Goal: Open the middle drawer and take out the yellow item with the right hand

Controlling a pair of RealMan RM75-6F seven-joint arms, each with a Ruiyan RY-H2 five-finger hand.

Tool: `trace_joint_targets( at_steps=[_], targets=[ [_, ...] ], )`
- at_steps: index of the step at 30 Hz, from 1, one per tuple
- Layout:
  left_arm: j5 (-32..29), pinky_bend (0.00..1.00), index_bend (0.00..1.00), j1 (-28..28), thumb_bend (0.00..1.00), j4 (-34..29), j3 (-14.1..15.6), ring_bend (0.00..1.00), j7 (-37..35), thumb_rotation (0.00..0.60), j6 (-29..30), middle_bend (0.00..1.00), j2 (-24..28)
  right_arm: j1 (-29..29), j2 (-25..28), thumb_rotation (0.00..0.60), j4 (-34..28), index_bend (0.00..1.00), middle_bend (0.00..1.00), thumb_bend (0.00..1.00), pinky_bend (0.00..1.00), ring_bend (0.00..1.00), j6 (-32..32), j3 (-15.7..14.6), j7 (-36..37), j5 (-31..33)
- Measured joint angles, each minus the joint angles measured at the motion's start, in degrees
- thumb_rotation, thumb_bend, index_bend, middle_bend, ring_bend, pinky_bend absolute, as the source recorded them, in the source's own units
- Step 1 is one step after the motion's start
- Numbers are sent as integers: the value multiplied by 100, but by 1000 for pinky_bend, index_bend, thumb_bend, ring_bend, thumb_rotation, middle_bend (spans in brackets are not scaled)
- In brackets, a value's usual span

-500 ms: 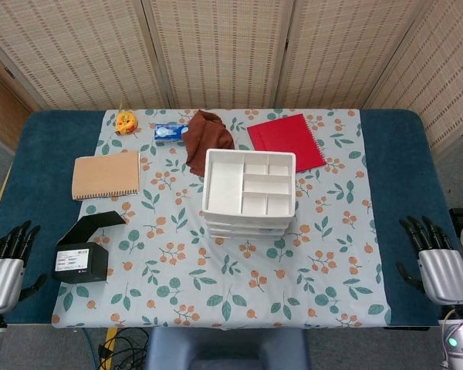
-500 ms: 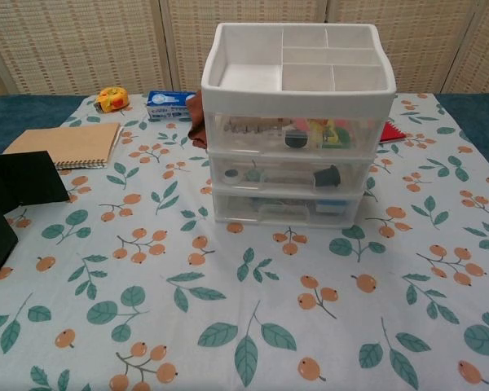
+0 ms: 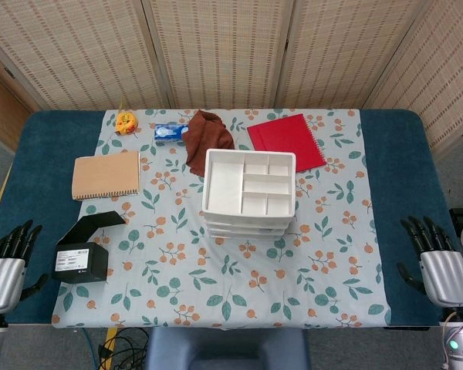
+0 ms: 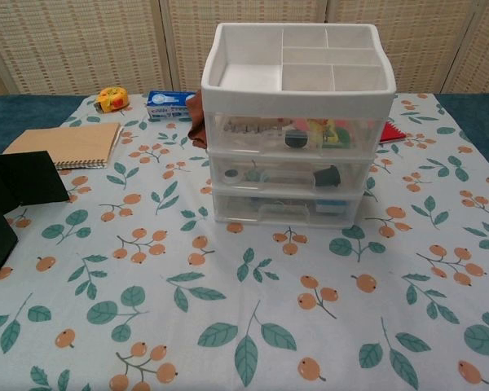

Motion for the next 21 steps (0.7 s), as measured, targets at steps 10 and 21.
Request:
trace_joint_targets(
  at_steps=[10, 21],
  targets=[
    [63, 135, 25, -9, 223, -41, 10, 55, -21, 600, 22, 30, 17, 79, -189, 600, -12, 71, 123, 348, 120, 43, -63, -24, 291, -157],
    [60, 135, 26, 9, 222, -38, 20, 55, -58, 600, 41, 30, 31, 502, -462, 600, -377, 71, 268, 386, 474, 289, -511, -48, 670, -452]
  ],
)
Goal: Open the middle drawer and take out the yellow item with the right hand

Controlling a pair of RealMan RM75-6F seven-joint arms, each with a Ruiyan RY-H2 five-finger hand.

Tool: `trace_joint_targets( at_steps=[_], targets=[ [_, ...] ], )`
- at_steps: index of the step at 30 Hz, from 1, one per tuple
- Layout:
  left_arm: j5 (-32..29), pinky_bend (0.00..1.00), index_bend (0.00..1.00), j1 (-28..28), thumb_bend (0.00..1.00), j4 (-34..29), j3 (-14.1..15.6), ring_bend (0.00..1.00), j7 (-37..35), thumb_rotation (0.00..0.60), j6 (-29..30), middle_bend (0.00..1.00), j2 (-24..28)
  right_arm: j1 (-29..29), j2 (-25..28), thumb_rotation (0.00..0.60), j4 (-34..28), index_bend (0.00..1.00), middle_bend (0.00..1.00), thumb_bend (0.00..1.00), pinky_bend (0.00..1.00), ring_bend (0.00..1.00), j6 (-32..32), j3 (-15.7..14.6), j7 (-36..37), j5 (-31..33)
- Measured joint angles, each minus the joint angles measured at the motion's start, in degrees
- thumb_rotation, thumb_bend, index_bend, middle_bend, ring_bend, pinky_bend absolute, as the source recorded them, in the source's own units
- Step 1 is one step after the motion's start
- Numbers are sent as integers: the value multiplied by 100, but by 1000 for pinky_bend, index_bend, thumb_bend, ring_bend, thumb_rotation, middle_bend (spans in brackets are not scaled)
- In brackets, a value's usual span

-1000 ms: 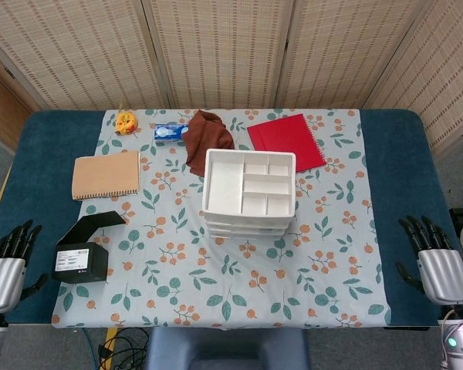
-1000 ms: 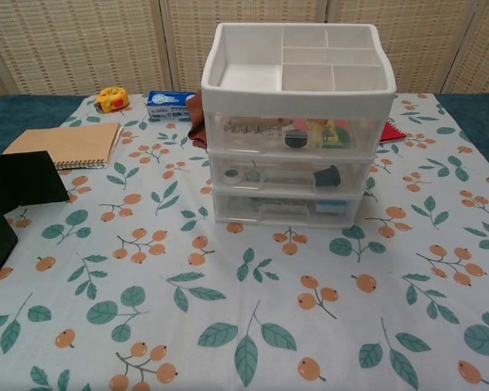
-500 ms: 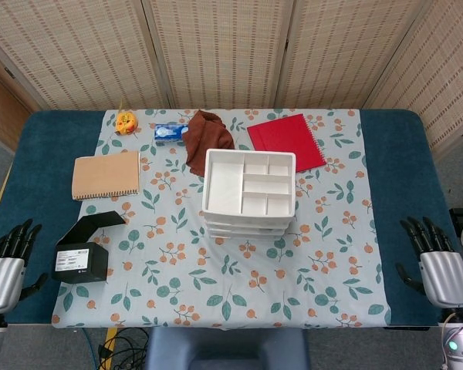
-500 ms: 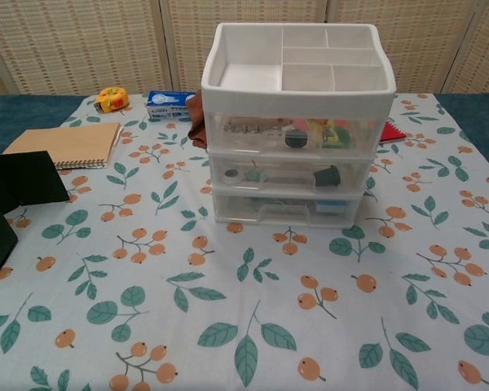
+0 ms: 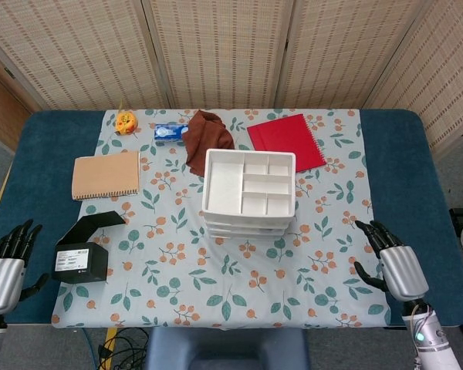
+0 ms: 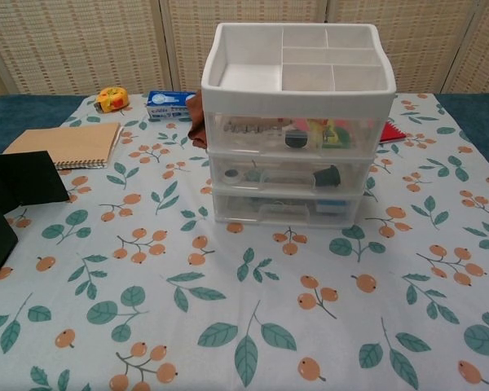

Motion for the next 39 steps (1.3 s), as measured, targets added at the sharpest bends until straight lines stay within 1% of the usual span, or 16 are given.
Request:
trace_joint_targets(
  at_steps=[1, 2, 3, 5, 7, 14, 16, 19, 24, 33, 39],
  targets=[
    [0, 135, 26, 0, 223, 4, 1, 55, -4, 600, -2, 30, -1, 32, -7, 600, -42, 71, 292, 388, 537, 334, -63, -5, 46, -7],
    [2, 135, 26, 0, 223, 10, 2, 55, -9, 600, -2, 30, -3, 69, -11, 600, -87, 71, 310, 389, 578, 364, -134, -11, 99, -11],
    [3, 135, 26, 0, 223, 13, 4, 55, -12, 600, -3, 30, -3, 124, -12, 600, -152, 71, 346, 390, 644, 418, -238, -19, 179, -12],
    [3, 135, 26, -3, 223, 15, 3, 55, -23, 600, -7, 30, -3, 221, -4, 600, -260, 71, 405, 395, 728, 497, -419, -29, 313, -6],
    [6, 135, 26, -5, 223, 17, 3, 55, -33, 600, -9, 30, -2, 354, 14, 600, -398, 71, 490, 405, 807, 587, -661, -41, 495, 5],
    [-4, 135, 26, -2, 223, 8, 19, 55, -40, 600, -31, 30, 11, 877, 42, 600, -756, 71, 727, 450, 979, 830, -1637, -60, 1215, 186],
    [-18, 135, 29, -2, 223, -3, 22, 55, -35, 600, -48, 30, 17, 1050, 39, 600, -843, 71, 769, 467, 999, 874, -1952, -56, 1542, 276],
    [-32, 135, 31, -7, 223, -22, 23, 55, -19, 600, -67, 30, 28, 1289, 4, 600, -913, 71, 799, 513, 1000, 913, -2344, -28, 2112, 409],
    [-50, 135, 31, -5, 223, -42, 19, 55, -20, 600, -71, 30, 52, 1744, -258, 600, -830, 71, 804, 552, 1000, 920, -2910, 90, 3017, 622],
    [-68, 135, 31, -46, 223, -48, 5, 55, -9, 600, -133, 30, 52, 2082, -1019, 600, -311, 71, 804, 567, 1000, 920, -3076, 291, 3403, 834],
    [-72, 135, 31, -67, 223, -52, -1, 55, -16, 600, -162, 30, 67, 2164, -1493, 600, 7, 71, 804, 568, 1000, 920, -2919, 379, 3292, 916]
  ],
)
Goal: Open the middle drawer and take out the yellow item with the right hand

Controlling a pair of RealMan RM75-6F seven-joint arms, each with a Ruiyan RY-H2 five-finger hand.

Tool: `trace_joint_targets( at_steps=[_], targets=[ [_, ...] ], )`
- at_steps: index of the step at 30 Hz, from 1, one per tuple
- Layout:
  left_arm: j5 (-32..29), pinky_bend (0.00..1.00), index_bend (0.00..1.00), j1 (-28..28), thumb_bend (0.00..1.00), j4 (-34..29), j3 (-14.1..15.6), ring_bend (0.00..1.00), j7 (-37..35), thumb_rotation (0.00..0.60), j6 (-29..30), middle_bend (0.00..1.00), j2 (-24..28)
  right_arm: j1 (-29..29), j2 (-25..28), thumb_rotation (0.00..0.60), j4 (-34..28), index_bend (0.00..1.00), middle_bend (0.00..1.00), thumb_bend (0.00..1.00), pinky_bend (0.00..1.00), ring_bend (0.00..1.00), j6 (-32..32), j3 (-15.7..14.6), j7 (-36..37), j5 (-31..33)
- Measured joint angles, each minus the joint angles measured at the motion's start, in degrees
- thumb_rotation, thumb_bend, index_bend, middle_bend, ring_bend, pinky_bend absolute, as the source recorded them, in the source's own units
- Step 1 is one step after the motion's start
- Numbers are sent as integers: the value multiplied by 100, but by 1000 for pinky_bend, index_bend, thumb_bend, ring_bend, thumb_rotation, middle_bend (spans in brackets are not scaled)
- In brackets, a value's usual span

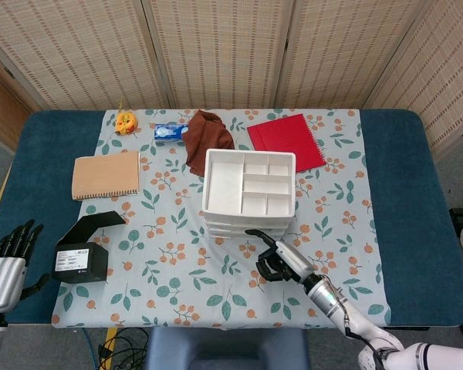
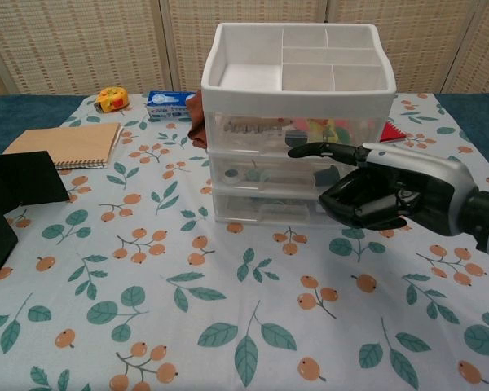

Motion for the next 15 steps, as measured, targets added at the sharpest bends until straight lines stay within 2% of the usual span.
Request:
trace_joint_targets(
  at_steps=[6, 15],
  targets=[
    [6, 135, 31, -27, 223, 0, 0, 55, -18, 600, -35, 30, 24, 97, -360, 600, 265, 71, 803, 568, 1000, 920, 68, 64, -225, 134],
    [-12, 135, 31, -52, 223, -3, -9, 55, -53, 600, -67, 30, 56, 140, -628, 600, 523, 64, 797, 567, 1000, 920, 173, 102, -505, 296]
  ],
)
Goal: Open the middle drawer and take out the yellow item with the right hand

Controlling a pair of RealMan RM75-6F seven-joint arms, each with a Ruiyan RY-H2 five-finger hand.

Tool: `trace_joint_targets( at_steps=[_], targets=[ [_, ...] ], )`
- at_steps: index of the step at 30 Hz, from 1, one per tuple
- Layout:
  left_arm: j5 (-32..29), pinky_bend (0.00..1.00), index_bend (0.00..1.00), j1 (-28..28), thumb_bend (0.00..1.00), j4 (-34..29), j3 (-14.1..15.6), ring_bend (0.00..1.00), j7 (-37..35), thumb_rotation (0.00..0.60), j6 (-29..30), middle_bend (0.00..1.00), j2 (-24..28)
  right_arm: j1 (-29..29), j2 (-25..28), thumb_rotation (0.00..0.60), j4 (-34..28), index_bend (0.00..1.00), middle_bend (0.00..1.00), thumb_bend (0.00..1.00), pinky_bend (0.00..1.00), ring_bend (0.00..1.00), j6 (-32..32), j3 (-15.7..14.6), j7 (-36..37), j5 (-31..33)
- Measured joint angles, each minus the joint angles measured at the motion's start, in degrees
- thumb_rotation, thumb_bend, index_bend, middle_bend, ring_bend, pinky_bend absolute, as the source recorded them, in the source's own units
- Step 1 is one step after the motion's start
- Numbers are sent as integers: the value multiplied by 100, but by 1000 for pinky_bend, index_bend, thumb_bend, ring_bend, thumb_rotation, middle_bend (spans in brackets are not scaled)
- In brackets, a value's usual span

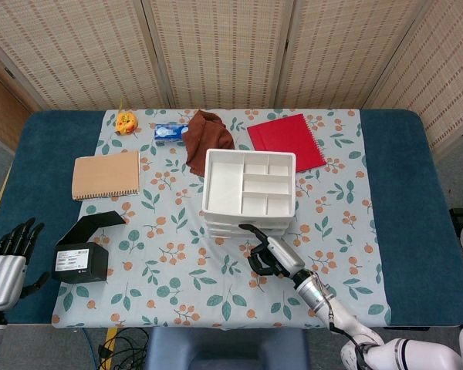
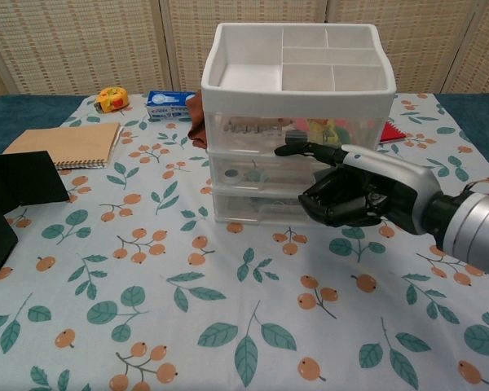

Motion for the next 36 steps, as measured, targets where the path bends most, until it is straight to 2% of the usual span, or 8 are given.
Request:
trace_joint_targets(
  at_steps=[23, 36],
  targets=[
    [-73, 135, 31, -27, 223, -131, -21, 55, 52, 600, -37, 30, 95, 290, -196, 600, 347, 64, 796, 576, 1000, 920, -139, 126, 120, 0],
    [-87, 135, 31, -32, 223, -178, -20, 55, 112, 600, -34, 30, 102, 299, -168, 600, 364, 204, 796, 620, 1000, 920, -45, 30, 245, -140]
  ],
)
